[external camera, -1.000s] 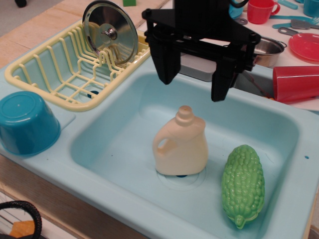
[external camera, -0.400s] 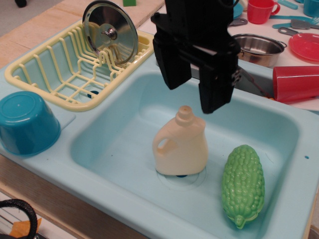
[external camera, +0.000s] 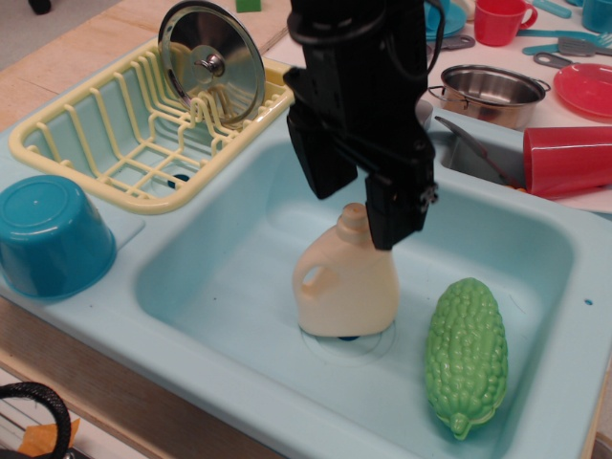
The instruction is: Put detergent from sink into drying rack
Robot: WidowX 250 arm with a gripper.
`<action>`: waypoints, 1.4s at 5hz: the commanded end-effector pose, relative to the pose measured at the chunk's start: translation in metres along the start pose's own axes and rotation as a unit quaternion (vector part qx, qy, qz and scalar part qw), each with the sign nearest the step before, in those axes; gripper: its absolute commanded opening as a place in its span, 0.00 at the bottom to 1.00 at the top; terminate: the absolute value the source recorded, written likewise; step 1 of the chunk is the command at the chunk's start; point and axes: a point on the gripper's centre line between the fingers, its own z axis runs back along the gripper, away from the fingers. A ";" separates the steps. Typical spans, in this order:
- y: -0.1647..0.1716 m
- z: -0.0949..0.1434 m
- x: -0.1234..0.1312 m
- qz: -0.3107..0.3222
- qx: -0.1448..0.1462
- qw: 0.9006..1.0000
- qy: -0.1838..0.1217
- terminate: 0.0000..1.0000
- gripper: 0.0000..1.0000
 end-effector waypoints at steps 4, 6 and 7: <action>0.003 -0.010 -0.002 0.000 -0.013 0.999 -0.039 0.00 0.00; 0.039 0.066 0.014 0.006 0.086 0.995 -0.045 0.00 0.00; 0.062 0.099 0.011 0.012 0.138 0.989 -0.054 0.00 0.00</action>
